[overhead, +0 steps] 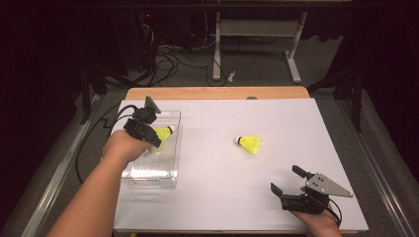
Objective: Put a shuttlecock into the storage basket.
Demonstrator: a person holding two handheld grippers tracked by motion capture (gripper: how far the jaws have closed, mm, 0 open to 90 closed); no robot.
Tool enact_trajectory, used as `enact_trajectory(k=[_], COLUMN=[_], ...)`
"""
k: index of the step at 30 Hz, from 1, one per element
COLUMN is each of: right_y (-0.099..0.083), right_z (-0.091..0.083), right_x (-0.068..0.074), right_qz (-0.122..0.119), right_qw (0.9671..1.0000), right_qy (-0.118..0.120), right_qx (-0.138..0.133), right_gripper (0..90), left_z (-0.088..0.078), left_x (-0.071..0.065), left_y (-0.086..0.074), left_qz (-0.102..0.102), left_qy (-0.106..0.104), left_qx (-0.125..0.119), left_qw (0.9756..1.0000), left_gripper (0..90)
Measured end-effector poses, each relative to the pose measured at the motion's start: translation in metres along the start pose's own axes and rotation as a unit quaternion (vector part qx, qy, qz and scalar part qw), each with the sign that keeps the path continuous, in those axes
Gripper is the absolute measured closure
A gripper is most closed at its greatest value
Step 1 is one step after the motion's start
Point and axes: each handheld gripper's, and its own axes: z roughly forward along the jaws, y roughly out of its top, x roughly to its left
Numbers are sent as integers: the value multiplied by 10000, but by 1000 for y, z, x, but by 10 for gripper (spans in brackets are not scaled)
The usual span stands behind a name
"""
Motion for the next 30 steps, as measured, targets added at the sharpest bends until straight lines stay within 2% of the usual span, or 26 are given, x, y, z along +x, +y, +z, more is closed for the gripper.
enact_trajectory(k=[9, 16, 25, 30], right_y=[0, 0, 0, 0], right_z=[-1, -1, 0, -1], right_x=[1, 0, 0, 0], right_qz=[7, 13, 7, 11], right_qw=[10000, 10000, 10000, 10000], right_qy=[3, 6, 1, 6], right_qx=[-11, -8, -2, -8], right_gripper=[42, 42, 42, 42], left_z=[4, 10, 17, 13], left_x=[2, -1, 2, 4], left_y=[3, 6, 7, 8], left_qz=[-140, -112, -153, -226], left_qy=[44, 51, 60, 57], left_qx=[-37, -16, -8, -94], left_qw=[9999, 9999, 9999, 9997], left_gripper=[898, 898, 898, 897])
